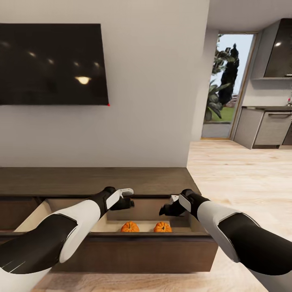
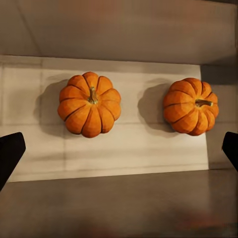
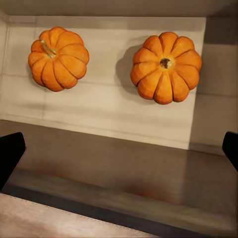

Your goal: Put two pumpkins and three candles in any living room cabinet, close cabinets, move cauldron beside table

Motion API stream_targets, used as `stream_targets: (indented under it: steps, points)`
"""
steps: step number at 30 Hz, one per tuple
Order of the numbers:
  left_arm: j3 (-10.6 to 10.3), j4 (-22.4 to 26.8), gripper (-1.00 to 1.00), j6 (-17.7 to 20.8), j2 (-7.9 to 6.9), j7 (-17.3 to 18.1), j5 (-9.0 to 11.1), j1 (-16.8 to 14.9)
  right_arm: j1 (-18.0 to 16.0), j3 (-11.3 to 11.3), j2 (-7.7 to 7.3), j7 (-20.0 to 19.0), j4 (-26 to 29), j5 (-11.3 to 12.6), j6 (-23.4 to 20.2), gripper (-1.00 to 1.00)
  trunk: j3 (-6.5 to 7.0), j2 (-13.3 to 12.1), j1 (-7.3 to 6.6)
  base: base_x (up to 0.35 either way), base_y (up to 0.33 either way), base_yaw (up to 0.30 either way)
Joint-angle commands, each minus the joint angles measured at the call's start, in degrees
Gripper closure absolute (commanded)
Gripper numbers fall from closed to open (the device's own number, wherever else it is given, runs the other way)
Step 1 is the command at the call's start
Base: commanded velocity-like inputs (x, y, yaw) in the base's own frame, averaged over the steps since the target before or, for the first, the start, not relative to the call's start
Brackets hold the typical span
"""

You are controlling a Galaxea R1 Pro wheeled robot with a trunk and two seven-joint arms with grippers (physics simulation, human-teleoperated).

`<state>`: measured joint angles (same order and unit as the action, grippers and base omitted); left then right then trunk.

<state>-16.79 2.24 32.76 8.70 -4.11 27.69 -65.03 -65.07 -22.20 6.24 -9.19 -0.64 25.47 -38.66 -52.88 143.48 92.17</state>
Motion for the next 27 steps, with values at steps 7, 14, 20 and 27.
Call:
stream_targets:
  steps: [7, 14, 20, 27]
  points:
    - [-0.26, 0.11, -1.00, 0.29, 0.00, -0.45, 0.61, -0.01, -0.06, -0.50, 0.00, -0.31, -0.07, 0.20, -0.10, -1.00, 1.50, -0.08, -0.19, 0.000, 0.000, 0.000]
    - [-0.26, 0.09, -1.00, 0.29, 0.00, -0.45, 0.61, -0.01, -0.06, -0.50, 0.00, -0.30, -0.07, 0.20, -0.15, -1.00, 2.97, -0.17, -0.37, 0.000, 0.000, 0.011]
    - [-0.26, 0.07, -1.00, 0.29, 0.00, -0.46, 0.61, -0.01, -0.06, -0.49, 0.00, -0.30, -0.07, 0.20, -0.16, -1.00, 3.90, -0.63, -0.71, 0.000, 0.000, 0.074]
    - [-0.26, 0.09, -1.00, 0.29, 0.00, -0.45, 0.61, -0.01, -0.06, -0.48, 0.00, -0.30, -0.07, 0.20, -0.12, -1.00, 4.62, -3.44, -2.25, 0.000, 0.000, 0.109]
